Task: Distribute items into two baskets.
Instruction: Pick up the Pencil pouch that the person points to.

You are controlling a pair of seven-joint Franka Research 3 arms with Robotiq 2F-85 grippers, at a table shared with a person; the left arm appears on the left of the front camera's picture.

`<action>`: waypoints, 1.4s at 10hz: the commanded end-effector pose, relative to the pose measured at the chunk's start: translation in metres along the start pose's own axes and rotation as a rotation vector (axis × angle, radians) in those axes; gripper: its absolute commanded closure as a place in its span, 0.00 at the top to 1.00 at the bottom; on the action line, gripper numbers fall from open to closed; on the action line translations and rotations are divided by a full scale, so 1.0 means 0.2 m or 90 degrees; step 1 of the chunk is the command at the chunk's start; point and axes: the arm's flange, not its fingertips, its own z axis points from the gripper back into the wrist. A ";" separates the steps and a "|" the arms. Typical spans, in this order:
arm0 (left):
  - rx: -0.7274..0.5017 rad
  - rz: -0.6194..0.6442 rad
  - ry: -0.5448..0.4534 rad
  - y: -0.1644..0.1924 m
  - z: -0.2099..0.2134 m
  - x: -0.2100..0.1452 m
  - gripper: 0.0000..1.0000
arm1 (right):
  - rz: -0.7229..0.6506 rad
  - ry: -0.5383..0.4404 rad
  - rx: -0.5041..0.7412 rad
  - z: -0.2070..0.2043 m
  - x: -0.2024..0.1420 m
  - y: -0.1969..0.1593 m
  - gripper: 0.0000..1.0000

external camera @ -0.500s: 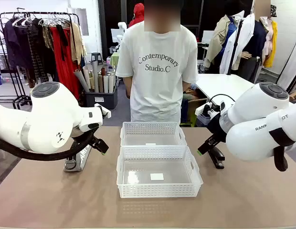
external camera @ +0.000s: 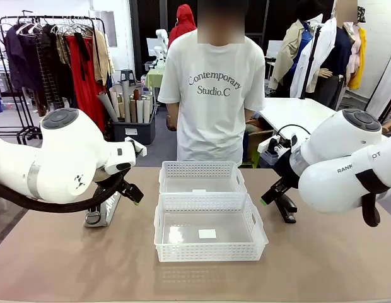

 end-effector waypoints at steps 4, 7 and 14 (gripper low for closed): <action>0.000 0.000 0.000 0.00 0.00 0.00 1.00 | 0.000 0.000 0.000 0.00 0.00 0.00 1.00; 0.000 0.000 0.000 0.00 0.00 0.00 1.00 | 0.000 0.000 0.000 0.00 0.00 0.00 1.00; 0.000 0.000 0.000 0.00 0.00 0.00 1.00 | 0.000 0.000 0.000 0.00 0.00 0.00 1.00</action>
